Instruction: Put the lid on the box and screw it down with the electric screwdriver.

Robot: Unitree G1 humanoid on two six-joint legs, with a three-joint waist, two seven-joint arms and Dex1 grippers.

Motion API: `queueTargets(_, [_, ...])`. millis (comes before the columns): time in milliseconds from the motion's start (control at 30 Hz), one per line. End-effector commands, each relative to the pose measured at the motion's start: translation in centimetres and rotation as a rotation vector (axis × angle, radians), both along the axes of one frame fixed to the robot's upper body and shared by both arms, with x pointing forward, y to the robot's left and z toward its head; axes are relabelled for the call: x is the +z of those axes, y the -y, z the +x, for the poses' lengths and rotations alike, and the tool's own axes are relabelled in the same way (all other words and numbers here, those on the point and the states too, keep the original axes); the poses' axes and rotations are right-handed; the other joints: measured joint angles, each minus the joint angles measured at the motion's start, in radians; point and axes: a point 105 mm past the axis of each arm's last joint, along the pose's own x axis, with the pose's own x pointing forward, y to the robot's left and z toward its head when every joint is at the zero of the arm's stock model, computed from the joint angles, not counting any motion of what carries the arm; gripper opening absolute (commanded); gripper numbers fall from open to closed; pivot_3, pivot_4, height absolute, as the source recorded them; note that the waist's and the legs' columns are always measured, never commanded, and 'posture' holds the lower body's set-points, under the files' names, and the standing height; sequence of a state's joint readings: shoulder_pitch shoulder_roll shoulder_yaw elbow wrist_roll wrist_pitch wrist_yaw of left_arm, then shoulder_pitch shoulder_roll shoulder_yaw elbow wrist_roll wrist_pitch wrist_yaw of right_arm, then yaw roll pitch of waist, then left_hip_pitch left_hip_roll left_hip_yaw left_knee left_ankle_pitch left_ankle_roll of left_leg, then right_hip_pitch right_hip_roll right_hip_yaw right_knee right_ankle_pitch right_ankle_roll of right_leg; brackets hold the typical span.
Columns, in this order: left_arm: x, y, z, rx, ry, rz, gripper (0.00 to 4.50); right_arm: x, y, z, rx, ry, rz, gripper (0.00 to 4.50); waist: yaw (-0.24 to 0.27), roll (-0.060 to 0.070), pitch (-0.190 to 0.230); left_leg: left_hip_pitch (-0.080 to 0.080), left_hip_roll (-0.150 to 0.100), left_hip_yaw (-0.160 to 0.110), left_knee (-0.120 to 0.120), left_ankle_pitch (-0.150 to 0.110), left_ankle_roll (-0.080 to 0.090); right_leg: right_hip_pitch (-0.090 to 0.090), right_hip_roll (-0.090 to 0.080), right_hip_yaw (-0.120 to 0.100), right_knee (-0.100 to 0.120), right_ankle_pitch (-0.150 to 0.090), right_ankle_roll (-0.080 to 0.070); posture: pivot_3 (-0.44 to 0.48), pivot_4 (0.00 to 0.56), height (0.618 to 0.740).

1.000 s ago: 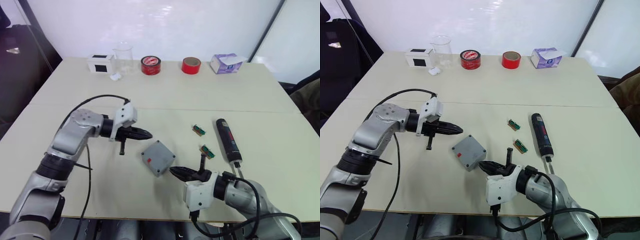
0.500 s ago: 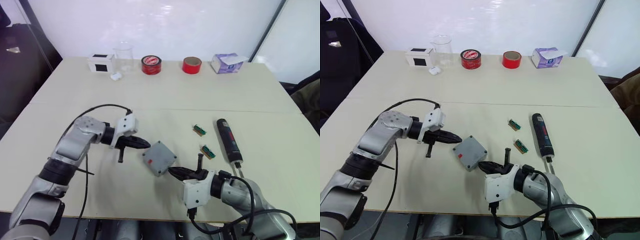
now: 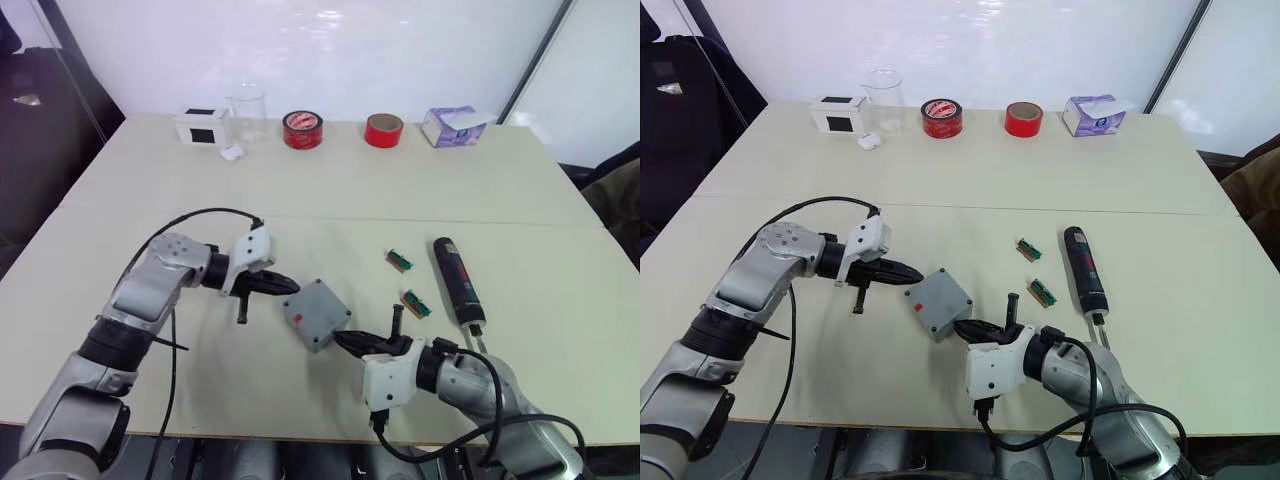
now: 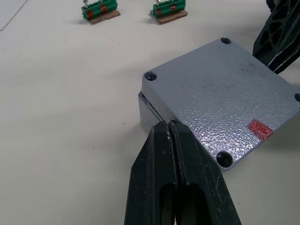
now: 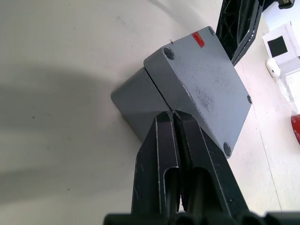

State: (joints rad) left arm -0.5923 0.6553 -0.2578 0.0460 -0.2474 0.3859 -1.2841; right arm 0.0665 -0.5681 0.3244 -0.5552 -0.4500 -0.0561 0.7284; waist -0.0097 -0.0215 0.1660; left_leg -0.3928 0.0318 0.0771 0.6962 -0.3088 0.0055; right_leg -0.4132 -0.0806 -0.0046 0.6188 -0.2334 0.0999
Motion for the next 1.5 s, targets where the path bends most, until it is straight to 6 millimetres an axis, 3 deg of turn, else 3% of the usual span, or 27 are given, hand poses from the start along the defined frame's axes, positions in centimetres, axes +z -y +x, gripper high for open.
queueTargets(33, [0.7, 0.8, -0.3, -0.041, 0.025, -0.019, 0.00, 1.2, -0.2, 0.6, -0.012, 0.056, 0.033, 0.06, 0.000, 0.000, 0.000, 0.000, 0.000, 0.000, 0.000, 0.000, 0.000, 0.000, 0.000, 0.000, 0.000, 0.000, 0.000, 0.000, 0.150, 0.740])
queueTargets(300, [-0.3, 0.2, -0.9, -0.057, -0.003, 0.019, 0.00, 1.2, 0.0, 0.7, -0.020, 0.054, 0.030, 0.06, 0.000, 0.000, 0.000, 0.000, 0.000, 0.000, 0.000, 0.000, 0.000, 0.000, 0.000, 0.000, 0.000, 0.000, 0.000, 0.000, 0.150, 0.740])
queueTargets(1033, [-0.5, 1.2, -1.1, -0.077, 0.023, 0.002, 0.00, 1.1, 0.0, -0.1, -0.010, 0.033, 0.027, 0.06, 0.000, 0.000, 0.000, 0.000, 0.000, 0.000, 0.000, 0.000, 0.000, 0.000, 0.000, 0.000, 0.000, 0.000, 0.000, 0.000, 0.150, 0.740])
queueTargets(1500, [0.9, 0.8, 0.2, -0.017, 0.029, -0.048, 0.00, -0.2, 1.5, 0.1, -0.053, -0.023, -0.049, 0.06, 0.001, 0.000, 0.000, 0.000, 0.000, 0.000, 0.000, 0.000, 0.000, 0.000, 0.000, 0.000, 0.000, 0.000, 0.000, 0.000, 0.150, 0.740])
